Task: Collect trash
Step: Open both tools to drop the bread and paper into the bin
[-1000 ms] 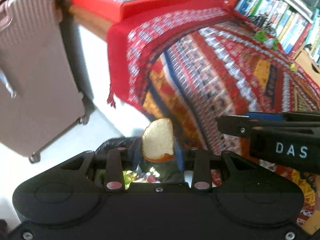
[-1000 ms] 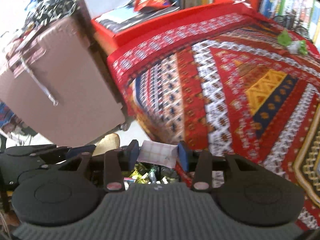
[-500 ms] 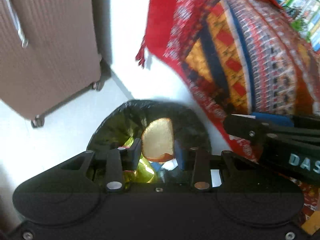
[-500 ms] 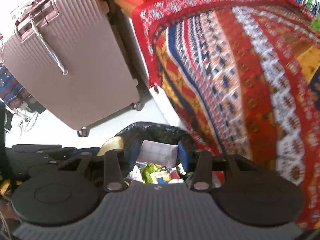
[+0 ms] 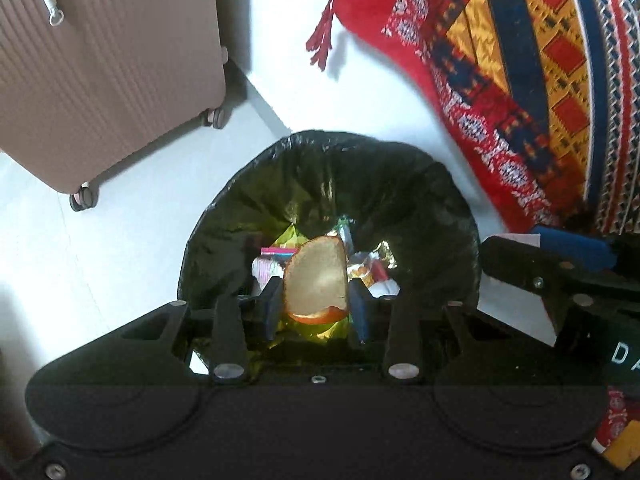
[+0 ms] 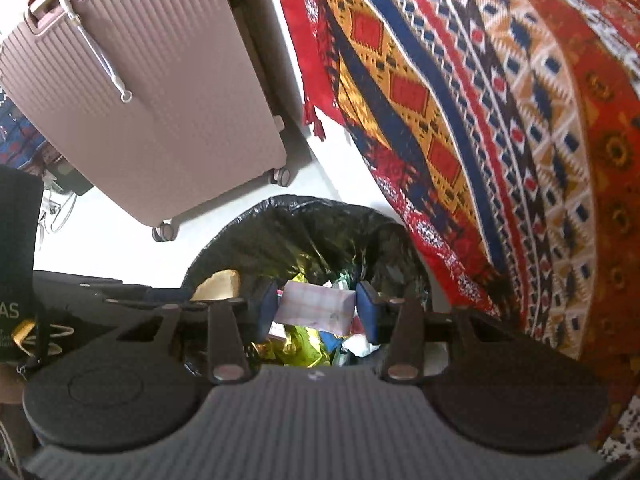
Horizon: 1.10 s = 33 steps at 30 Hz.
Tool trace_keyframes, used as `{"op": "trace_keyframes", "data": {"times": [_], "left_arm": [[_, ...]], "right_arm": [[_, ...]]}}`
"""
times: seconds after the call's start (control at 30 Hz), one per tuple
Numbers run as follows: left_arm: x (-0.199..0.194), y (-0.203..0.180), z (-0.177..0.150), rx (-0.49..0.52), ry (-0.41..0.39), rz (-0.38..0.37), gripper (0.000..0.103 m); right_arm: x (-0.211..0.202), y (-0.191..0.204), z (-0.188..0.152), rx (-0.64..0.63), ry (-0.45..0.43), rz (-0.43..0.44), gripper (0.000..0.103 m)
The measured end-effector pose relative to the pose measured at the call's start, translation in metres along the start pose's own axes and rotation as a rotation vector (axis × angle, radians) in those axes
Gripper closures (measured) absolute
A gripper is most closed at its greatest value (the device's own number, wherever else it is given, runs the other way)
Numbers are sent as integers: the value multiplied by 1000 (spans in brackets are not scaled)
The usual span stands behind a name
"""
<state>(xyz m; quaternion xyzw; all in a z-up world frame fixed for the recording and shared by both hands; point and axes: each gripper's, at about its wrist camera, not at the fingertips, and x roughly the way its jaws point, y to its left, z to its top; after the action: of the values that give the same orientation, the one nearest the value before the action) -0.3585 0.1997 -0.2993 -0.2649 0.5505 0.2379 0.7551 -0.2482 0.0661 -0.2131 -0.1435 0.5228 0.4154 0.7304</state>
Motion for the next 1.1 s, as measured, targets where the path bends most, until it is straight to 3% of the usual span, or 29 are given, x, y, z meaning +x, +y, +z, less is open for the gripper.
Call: {"op": "trace_keyframes", "data": {"times": [0.33,0.43,0.57,0.8,1.1], "left_arm": [[7,-1,-5,0,10,-1,69],[8,0,-5,-1,14,-2,69],[8,1,-5,-8,12,1,69],[3,2,-3,-12,-2,3,54],[-6,4,1,-12,-22,5,47]], "right_arm": [[10,-8,-2,6,6,-8,52],[7,-9,-1,7,2,-11,42],[3,-10,0,12,-2,-9,38],[-4,-5,3,7,-14,-14,35],[-15,-3,6,1,-29,-25,32]]}}
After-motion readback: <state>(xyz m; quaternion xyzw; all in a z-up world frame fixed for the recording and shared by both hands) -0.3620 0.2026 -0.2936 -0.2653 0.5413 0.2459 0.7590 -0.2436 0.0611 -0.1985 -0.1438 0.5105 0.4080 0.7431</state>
